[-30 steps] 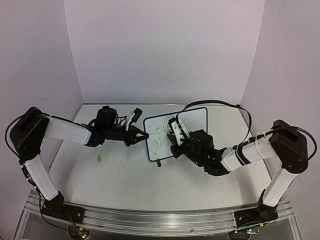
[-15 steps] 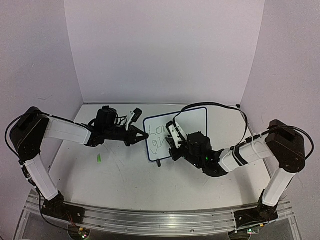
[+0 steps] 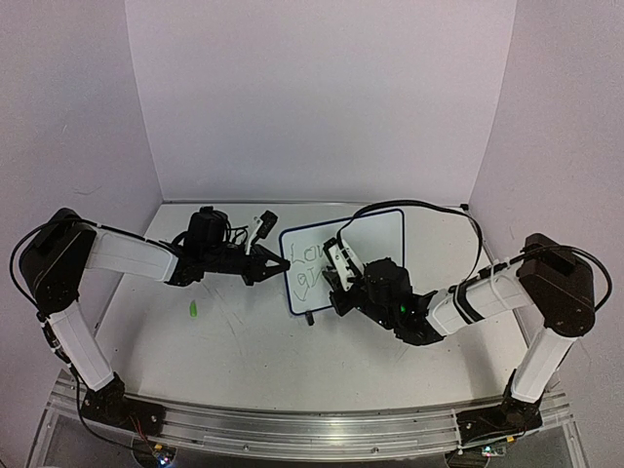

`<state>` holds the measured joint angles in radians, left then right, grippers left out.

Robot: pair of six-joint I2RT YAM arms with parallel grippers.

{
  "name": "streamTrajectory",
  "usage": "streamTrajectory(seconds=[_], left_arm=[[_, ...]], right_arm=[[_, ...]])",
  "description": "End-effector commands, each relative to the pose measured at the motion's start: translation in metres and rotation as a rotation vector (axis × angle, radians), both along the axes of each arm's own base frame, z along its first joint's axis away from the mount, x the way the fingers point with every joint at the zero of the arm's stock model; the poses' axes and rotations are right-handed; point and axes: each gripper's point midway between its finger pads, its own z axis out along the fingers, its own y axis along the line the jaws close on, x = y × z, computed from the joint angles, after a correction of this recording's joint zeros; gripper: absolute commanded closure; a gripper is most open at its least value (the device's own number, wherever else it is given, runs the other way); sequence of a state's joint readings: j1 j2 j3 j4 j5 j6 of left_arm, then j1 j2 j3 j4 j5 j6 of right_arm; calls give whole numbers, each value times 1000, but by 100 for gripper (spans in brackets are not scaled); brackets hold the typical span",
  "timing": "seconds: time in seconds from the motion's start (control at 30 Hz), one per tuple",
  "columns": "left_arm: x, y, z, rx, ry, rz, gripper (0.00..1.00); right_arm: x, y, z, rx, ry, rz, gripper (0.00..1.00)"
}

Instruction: Write a sentence on the whiteboard

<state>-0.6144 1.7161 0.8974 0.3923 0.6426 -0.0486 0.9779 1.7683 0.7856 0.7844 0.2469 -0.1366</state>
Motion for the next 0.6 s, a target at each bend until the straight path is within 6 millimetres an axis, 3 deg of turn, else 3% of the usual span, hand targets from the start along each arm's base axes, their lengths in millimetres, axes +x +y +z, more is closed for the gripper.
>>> streamTrajectory(seconds=[0.0,0.57], left_arm=[[14,4,-2,52,-76,34,100],[14,5,-6,61,-72,35,100]], right_arm=[[5,0,-3,3,10,-24,100],[8,-10,-15,-31,28,-71,100]])
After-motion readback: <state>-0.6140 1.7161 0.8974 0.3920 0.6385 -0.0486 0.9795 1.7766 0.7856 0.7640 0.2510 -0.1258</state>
